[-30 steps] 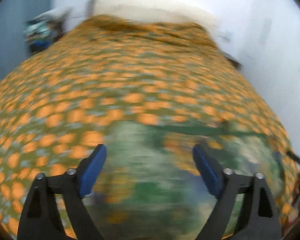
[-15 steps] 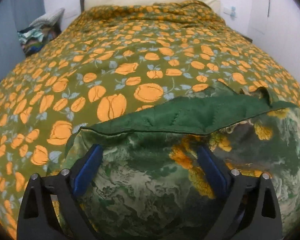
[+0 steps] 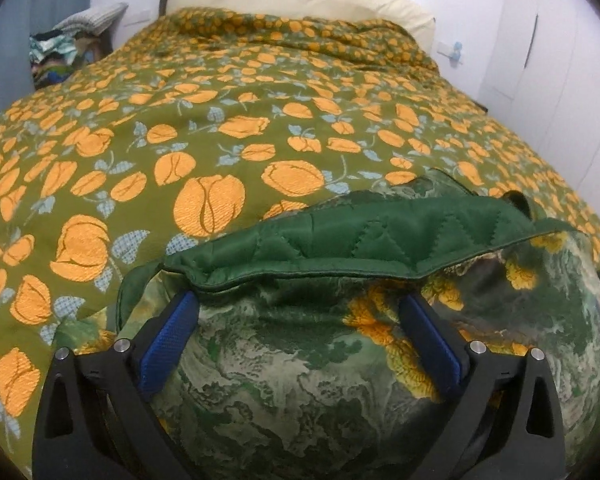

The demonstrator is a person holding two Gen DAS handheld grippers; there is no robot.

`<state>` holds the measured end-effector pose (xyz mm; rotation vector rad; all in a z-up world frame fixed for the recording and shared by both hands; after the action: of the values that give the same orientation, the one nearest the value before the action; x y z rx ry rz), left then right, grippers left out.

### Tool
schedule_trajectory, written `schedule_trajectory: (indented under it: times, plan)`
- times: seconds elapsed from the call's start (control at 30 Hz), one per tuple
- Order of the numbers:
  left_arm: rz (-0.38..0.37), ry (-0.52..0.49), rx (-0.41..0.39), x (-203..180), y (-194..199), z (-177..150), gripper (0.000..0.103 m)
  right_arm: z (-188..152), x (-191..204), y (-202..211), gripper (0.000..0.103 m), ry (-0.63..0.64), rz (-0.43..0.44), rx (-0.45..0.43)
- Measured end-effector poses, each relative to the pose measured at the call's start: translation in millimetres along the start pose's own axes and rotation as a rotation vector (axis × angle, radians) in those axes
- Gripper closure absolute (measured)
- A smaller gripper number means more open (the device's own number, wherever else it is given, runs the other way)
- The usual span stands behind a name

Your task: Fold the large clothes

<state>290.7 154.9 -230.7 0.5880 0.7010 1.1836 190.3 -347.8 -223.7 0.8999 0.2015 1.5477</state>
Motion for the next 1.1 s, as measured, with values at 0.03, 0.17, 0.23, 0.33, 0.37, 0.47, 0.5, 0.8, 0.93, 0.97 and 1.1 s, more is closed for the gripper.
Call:
schedule_trajectory:
  times: [0.03, 0.17, 0.23, 0.33, 0.37, 0.47, 0.5, 0.8, 0.93, 0.97, 1.1]
  plan:
    - [0.016, -0.006, 0.02, -2, 1, 2, 0.001, 0, 0, 0, 0.028, 0.0, -0.001, 0.001]
    - [0.089, -0.032, 0.177, -13, 16, 14, 0.002, 3, 2, 2, 0.028, 0.003, -0.024, 0.032]
    - [0.096, -0.04, 0.184, -23, 53, 28, 0.005, 9, 4, 6, 0.028, 0.001, -0.051, 0.081]
    - [0.005, -0.095, 0.086, -57, 129, 35, 0.001, 23, 14, 39, 0.028, -0.019, -0.107, 0.083]
    - [-0.039, -0.125, 0.068, -73, 150, 29, 0.001, 28, 21, 58, 0.028, -0.01, -0.114, 0.058]
    - [-0.175, -0.229, 0.144, -133, 169, -23, 0.001, 32, 48, 115, 0.028, 0.055, -0.111, 0.0]
    - [-0.175, -0.267, 0.19, -149, 158, -47, 0.0, 30, 58, 135, 0.028, 0.073, -0.098, -0.026]
    - [0.017, -0.272, 0.239, -178, 49, -45, 0.0, -50, 97, 217, 0.021, 0.105, -0.006, -0.229]
    - [0.053, -0.281, 0.264, -182, 14, -8, 0.0, -56, 102, 202, 0.021, 0.181, 0.016, -0.185]
    - [0.066, -0.272, 0.266, -180, 5, -1, 0.0, -53, 103, 200, 0.021, 0.202, 0.012, -0.194]
    - [0.118, -0.188, 0.276, -169, -34, 19, 0.0, -49, 96, 191, 0.021, 0.188, 0.043, -0.183]
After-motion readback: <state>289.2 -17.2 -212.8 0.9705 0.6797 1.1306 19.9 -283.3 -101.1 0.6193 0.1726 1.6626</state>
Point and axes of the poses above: each gripper's, at about its wrist camera, not at the fingertips, and y roughly against the way its jaws point, x to its left, z to its top, the point moved 6 cm from there along -y, roughly the way its jaws point, and after that the axes turned 3 degrees about x, right-handed, at the moved point
